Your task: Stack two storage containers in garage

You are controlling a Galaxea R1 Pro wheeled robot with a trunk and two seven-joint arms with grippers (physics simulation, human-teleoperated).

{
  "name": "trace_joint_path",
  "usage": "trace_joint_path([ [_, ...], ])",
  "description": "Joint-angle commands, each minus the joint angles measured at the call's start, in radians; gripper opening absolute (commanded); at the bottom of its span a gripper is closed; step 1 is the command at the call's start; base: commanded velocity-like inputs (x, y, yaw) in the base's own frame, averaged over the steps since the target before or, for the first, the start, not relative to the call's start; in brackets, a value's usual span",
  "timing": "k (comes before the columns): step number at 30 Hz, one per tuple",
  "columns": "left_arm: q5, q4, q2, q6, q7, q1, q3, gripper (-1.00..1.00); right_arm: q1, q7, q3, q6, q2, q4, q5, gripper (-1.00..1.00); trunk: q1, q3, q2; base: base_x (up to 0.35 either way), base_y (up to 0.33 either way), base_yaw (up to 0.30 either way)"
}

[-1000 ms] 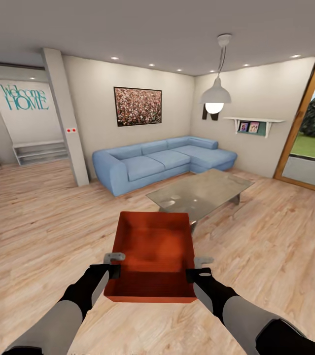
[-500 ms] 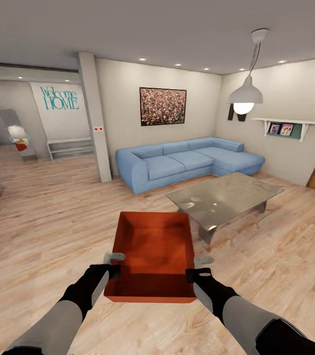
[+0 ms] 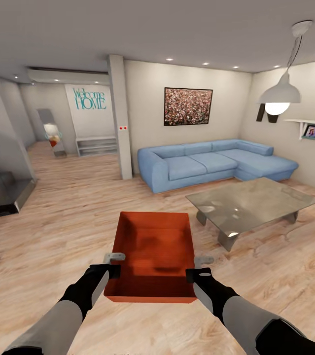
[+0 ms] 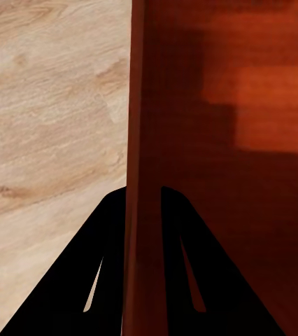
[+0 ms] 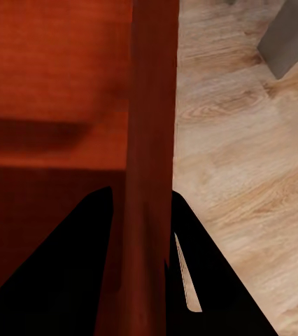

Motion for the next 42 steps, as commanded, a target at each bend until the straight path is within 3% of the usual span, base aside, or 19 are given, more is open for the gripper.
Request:
trace_joint_path([
  [1,-0.023,-0.046,-0.001,0.005,0.012,-0.001,0.005,-1.0,0.0,-0.002,0.02,0.006,0.0,0.001,-0.026,-1.0,0.001,-0.002,-0.002,0.0,0.0,0.3],
  [21,-0.022,-0.045,-0.001,0.005,0.012,-0.001,0.005,-1.0,0.0,-0.002,0.02,0.006,0.0,0.001,-0.026,-1.0,0.001,-0.002,-0.002,0.008,0.0,0.292],
  [42,-0.015,-0.041,0.0,0.005,0.012,0.0,0.011,-1.0,0.0,0.001,0.02,0.006,0.0,0.001,-0.024,-1.0,0.001,-0.002,-0.002,0.312,0.0,0.01],
])
